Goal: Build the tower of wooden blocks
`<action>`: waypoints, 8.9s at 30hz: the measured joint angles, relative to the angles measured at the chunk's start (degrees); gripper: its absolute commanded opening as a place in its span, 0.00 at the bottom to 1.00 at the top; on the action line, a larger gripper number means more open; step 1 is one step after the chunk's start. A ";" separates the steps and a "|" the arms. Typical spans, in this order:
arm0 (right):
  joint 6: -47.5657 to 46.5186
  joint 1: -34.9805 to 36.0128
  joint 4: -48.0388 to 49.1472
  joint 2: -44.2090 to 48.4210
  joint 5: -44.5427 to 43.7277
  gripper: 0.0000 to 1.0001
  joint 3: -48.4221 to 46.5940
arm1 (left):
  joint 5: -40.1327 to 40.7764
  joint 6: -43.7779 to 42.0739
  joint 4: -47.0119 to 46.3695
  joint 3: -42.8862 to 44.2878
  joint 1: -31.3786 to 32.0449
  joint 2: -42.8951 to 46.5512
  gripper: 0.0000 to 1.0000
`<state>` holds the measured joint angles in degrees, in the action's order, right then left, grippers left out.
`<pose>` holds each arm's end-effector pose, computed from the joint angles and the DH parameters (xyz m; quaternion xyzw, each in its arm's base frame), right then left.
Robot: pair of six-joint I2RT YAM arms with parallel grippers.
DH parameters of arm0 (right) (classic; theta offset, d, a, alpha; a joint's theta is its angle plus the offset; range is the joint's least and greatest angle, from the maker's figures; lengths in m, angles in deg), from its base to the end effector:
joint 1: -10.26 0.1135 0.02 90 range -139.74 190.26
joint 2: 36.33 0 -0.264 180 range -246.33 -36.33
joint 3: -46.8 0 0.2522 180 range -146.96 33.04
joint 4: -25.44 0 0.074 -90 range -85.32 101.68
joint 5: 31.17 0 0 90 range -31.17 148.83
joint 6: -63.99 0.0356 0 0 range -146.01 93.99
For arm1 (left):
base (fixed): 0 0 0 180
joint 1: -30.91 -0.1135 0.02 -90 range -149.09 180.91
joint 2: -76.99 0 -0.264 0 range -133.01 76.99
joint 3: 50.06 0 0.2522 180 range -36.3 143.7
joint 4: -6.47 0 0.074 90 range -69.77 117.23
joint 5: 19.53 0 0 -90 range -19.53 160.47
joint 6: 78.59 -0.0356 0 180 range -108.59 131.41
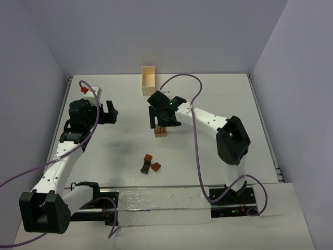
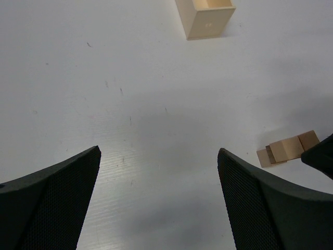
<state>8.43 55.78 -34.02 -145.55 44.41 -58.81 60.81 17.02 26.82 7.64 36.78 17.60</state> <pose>0.2920 0.2847 0.2502 -0.0641 0.9631 0.0549 0.2554 0.2369 -0.0304 0.2923 0.0489 0.8262 -0.1252 0.5471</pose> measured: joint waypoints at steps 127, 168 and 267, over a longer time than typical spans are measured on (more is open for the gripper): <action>4.83 -1.20 -2.05 -15.78 5.51 0.71 -7.15 | -0.18 -0.07 -0.39 -0.24 -0.46 -3.82 0.99; 2.27 -4.43 -2.02 -15.85 5.64 0.82 -7.28 | -0.21 -0.07 -0.42 -0.24 -0.72 -4.18 0.99; -90.48 -11.31 -6.36 -8.59 42.92 0.98 -8.68 | -32.19 -19.79 11.69 3.28 -0.85 -5.49 0.99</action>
<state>-82.05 44.47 -40.38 -154.14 87.34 -67.49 28.62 -2.77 38.51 10.92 35.93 12.10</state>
